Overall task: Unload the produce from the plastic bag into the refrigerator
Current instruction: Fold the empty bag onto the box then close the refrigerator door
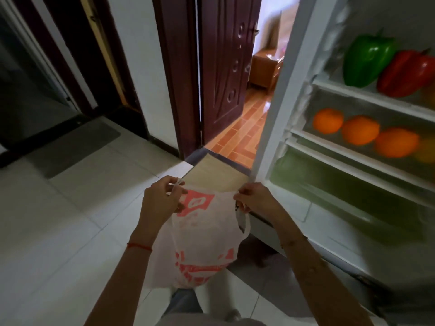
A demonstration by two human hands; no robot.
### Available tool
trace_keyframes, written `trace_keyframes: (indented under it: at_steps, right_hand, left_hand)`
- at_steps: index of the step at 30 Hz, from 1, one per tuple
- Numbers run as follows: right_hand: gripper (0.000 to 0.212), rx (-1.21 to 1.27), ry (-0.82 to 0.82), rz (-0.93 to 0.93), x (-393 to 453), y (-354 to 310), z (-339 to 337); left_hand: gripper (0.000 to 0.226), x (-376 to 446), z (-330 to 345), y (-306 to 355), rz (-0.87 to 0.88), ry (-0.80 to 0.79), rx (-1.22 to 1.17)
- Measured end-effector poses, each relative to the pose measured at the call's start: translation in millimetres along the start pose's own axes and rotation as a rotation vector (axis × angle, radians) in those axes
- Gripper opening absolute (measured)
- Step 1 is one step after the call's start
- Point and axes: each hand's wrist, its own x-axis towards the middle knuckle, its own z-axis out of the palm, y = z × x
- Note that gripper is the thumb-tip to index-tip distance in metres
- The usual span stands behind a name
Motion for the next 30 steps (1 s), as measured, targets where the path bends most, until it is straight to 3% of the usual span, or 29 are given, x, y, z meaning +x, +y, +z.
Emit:
trace_keyframes:
  at_steps: [7, 13, 17, 23, 30]
  right_hand:
    - [0.017, -0.139, 0.14, -0.034, 98, -30, 42]
    - [0.021, -0.299, 0.399, -0.132, 146, -57, 49]
    - [0.018, -0.379, 0.481, -0.129, 181, -66, 50]
    - [0.011, -0.486, 0.454, -0.032, 223, -63, 52]
    - [0.03, -0.421, 0.423, 0.045, 270, -45, 52]
  left_hand:
    - [0.016, 83, -22, -25, -0.006, -0.026, 0.065]
    - [0.022, 137, -31, -23, 0.082, -0.065, 0.2]
    - [0.027, 171, -23, -25, 0.09, -0.2, 0.181]
    - [0.024, 211, 19, -34, -0.13, -0.394, -0.065]
    - [0.024, 239, 77, -58, -0.402, -0.445, -0.278]
